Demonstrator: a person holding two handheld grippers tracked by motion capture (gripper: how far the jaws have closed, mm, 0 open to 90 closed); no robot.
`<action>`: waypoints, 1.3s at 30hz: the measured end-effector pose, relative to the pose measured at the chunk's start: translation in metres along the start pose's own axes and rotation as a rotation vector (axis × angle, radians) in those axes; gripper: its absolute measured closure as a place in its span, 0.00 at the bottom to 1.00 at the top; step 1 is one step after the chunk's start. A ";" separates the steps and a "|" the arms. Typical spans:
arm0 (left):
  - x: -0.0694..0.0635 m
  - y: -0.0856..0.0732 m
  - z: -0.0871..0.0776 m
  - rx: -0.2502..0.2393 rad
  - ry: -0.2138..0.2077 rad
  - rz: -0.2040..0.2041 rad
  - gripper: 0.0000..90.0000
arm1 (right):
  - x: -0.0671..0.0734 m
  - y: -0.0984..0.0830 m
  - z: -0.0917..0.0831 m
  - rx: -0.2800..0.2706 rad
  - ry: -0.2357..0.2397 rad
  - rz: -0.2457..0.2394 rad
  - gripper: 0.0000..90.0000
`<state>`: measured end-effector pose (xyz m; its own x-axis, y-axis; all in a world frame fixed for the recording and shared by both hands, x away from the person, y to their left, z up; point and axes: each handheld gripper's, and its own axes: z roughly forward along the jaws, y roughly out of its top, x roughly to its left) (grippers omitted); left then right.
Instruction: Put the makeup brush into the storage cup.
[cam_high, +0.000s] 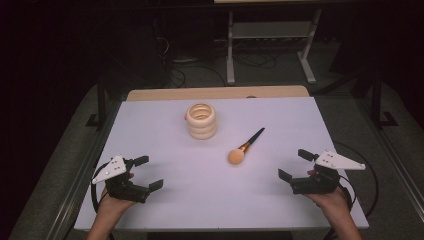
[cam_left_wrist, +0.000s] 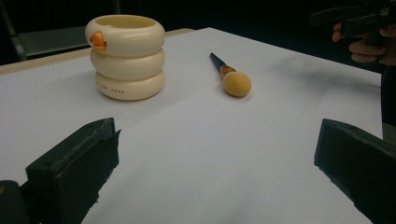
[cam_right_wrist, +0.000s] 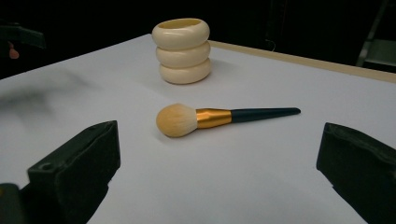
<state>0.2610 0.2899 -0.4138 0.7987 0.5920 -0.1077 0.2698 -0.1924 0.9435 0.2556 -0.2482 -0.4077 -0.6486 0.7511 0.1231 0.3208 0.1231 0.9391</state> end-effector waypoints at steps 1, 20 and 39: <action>0.000 0.000 0.000 0.006 0.003 0.006 0.00 | 0.000 0.000 0.000 0.000 -0.001 0.002 0.00; -0.002 0.002 0.005 0.033 -0.020 -0.011 0.00 | 0.006 0.008 0.007 0.001 0.038 0.015 0.00; -0.007 0.000 0.009 0.048 -0.036 0.009 0.00 | 0.008 0.012 0.026 0.045 0.034 0.000 0.00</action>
<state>0.2598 0.2790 -0.4158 0.8196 0.5619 -0.1116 0.2876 -0.2350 0.9285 0.2723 -0.2232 -0.4034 -0.6714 0.7288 0.1344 0.3511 0.1531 0.9237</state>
